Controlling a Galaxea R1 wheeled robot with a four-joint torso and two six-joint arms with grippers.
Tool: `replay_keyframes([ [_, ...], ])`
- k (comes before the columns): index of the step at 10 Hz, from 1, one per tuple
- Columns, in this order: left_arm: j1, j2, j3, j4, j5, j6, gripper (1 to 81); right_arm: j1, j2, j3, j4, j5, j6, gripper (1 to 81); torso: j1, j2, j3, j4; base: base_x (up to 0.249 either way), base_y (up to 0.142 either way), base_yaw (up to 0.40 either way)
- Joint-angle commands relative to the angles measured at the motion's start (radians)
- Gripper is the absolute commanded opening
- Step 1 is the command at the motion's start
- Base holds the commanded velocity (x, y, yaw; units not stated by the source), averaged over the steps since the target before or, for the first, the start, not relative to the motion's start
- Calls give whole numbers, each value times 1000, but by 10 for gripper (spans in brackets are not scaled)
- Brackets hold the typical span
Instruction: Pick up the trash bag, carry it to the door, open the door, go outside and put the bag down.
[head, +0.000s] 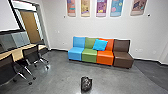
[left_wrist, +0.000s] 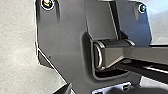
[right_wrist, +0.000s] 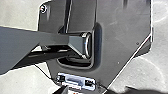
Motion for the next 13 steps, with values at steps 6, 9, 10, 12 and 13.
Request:
replay_keyframes([
  [6,-37,-4,1,-5,66,9,811,26,-14,10,-4,-63,-2,811,0,0,0,0,160,78,0],
  [9,-37,-4,1,-5,66,7,811,28,-10,10,-2,-63,-2,811,0,0,0,0,143,20,0],
  [10,-37,-6,1,-7,66,9,811,29,-8,10,-4,-64,-2,811,0,0,0,0,137,0,0],
  [12,-37,-6,1,-8,66,7,811,35,-8,12,0,-64,-1,811,0,1,0,0,127,0,0],
  [13,-35,-6,1,-9,66,7,811,35,-4,10,0,-64,-1,811,0,1,0,0,123,0,0],
])
